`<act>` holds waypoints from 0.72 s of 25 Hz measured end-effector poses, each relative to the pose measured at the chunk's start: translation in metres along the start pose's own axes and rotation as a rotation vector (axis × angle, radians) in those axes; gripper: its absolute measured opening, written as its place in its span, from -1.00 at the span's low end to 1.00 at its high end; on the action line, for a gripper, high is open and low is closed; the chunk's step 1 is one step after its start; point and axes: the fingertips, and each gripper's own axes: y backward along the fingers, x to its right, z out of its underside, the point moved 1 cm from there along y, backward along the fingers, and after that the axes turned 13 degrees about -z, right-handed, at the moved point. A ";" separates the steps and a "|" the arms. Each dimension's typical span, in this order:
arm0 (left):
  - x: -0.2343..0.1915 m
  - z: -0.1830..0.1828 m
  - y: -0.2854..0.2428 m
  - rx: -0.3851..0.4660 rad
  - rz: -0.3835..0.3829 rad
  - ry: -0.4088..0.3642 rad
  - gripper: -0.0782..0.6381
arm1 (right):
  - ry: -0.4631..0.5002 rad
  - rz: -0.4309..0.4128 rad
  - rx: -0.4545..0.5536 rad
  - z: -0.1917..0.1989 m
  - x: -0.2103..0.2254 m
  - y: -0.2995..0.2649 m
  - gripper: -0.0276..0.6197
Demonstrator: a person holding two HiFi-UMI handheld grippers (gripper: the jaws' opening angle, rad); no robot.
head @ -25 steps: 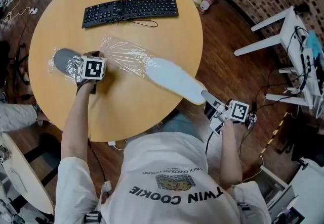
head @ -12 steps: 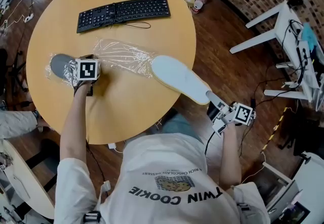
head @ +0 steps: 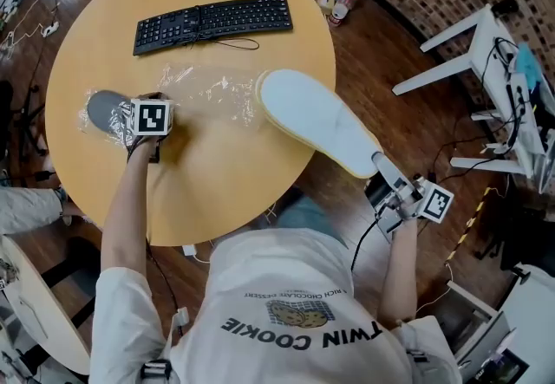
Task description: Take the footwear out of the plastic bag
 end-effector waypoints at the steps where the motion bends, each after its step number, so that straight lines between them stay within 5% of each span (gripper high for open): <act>1: 0.000 -0.002 0.000 0.006 0.000 0.000 -0.76 | 0.007 -0.006 -0.002 -0.002 -0.003 -0.003 -0.74; 11: 0.003 0.000 0.002 -0.007 0.006 0.004 -0.76 | -0.016 -0.060 -0.015 -0.010 0.020 -0.058 -0.74; 18: -0.003 -0.003 0.007 0.017 -0.004 0.029 -0.76 | -0.053 -0.069 -0.181 0.009 0.060 -0.141 -0.74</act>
